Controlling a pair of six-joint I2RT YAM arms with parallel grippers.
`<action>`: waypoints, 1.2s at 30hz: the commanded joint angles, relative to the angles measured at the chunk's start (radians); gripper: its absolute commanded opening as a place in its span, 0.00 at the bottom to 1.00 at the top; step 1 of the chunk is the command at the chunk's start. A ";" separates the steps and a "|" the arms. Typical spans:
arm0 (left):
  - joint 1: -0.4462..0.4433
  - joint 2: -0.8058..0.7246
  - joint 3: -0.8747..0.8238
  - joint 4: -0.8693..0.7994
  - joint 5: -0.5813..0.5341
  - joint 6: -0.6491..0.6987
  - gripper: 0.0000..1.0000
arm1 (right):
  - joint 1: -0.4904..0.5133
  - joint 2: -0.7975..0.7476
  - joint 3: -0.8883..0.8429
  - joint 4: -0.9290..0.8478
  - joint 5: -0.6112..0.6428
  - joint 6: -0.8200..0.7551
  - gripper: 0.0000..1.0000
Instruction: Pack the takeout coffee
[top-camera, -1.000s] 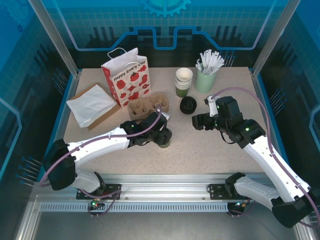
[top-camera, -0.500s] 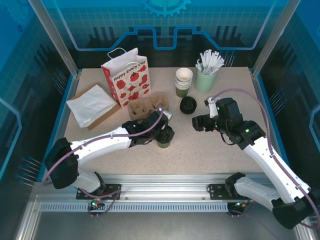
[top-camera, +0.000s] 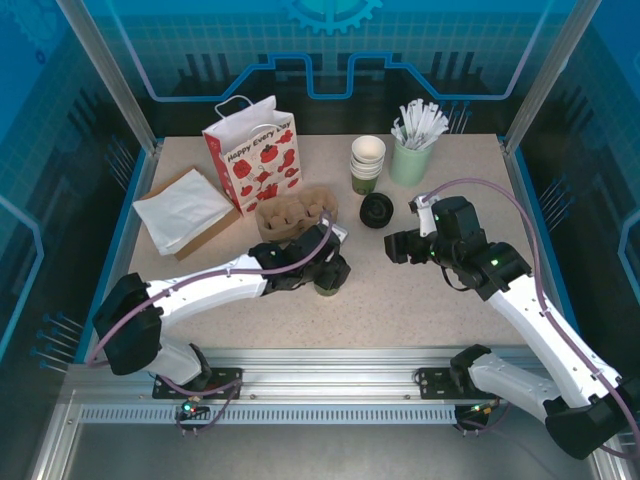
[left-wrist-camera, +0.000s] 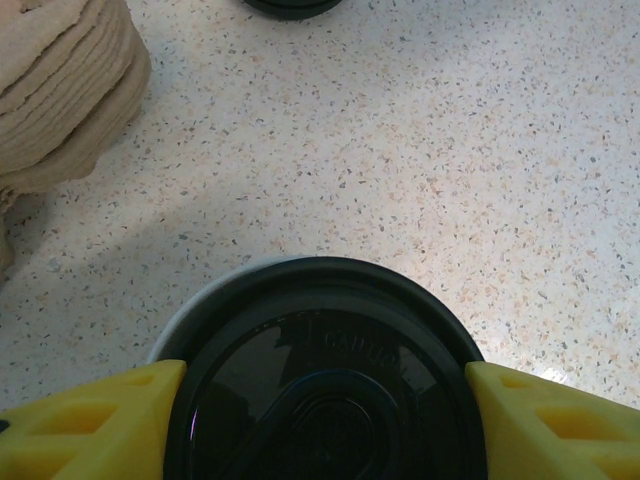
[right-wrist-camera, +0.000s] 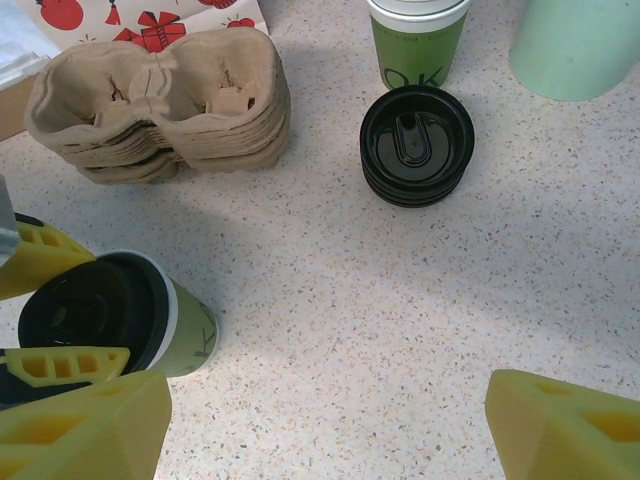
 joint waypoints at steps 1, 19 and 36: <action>-0.010 0.024 0.000 -0.020 -0.038 0.033 0.65 | -0.011 -0.010 -0.011 0.010 -0.011 -0.009 0.83; -0.026 -0.003 0.004 -0.023 -0.090 0.061 0.65 | -0.010 -0.009 -0.017 0.011 -0.017 -0.011 0.84; -0.024 -0.043 -0.010 0.002 -0.064 0.046 0.66 | -0.011 -0.006 -0.023 0.012 -0.023 -0.015 0.84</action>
